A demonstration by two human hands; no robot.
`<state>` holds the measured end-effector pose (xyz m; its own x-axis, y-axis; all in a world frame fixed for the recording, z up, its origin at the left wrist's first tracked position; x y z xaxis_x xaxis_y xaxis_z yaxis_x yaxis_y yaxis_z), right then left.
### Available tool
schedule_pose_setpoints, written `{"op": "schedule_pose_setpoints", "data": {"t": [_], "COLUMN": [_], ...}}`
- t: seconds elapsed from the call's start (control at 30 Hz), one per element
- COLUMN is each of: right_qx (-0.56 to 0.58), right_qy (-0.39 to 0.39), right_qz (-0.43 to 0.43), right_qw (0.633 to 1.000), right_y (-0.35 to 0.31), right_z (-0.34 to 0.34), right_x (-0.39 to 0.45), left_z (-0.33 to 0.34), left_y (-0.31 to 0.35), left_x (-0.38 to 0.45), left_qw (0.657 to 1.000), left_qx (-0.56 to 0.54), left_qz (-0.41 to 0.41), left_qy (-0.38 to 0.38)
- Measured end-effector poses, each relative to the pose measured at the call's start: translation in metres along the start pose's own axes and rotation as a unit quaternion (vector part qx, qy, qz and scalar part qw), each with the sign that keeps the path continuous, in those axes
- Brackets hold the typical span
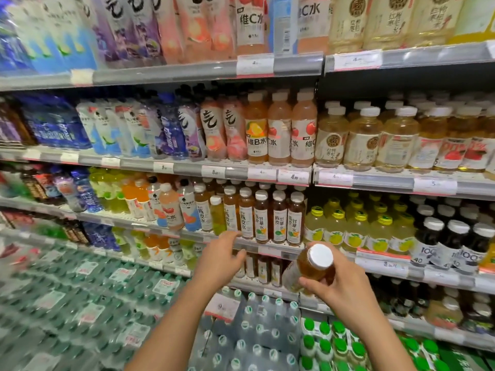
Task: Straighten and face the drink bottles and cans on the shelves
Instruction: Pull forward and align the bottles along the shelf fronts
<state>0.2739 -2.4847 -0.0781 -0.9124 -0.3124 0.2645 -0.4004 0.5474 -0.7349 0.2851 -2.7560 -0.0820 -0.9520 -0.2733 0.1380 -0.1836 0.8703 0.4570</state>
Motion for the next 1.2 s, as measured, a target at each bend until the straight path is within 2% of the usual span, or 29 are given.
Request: {"op": "schedule_pose_setpoints", "data": {"t": [0.13,0.27,0.6,0.93,1.13,1.2], "right_qx": [-0.004,-0.02,-0.077,-0.156,-0.172,-0.165], "right_qy": [0.017,0.035,0.064,0.032,-0.003,-0.009], "right_qz": [-0.016,-0.008,0.034,0.016,-0.013,-0.035], "right_qw": [1.0,0.999,0.994,0.987,0.985,0.986], "right_y": [-0.034,-0.063,-0.098,-0.115,-0.129,-0.129], "right_z": [0.04,0.076,0.112,0.153,0.185,0.199], "right_x": [0.034,0.066,0.117,0.159,0.191,0.205], "left_z": [-0.014,-0.023,0.008,0.023,-0.017,-0.03], "left_y": [-0.061,-0.103,-0.134,-0.145,-0.19,-0.207], "left_x": [0.054,0.117,0.222,0.209,0.163,0.148], "left_qw": [1.0,1.0,0.995,0.994,0.993,0.989], "left_qx": [-0.012,0.01,0.033,0.053,-0.121,-0.143], "left_qz": [-0.023,-0.013,0.034,0.075,0.011,-0.005], "left_qy": [-0.006,-0.018,-0.091,-0.06,0.01,0.024]}}
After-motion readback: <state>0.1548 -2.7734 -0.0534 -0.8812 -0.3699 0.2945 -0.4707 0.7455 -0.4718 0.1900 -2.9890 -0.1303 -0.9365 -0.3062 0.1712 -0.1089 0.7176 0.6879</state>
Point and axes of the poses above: each hand's wrist, its own x-axis towards the middle knuckle, its own z-axis out of the palm, y = z × x, the point moved 9 cm from there along x, towards the middle knuckle, and after that the axes turned 2 degrees about -z, right-handed, at the moved point
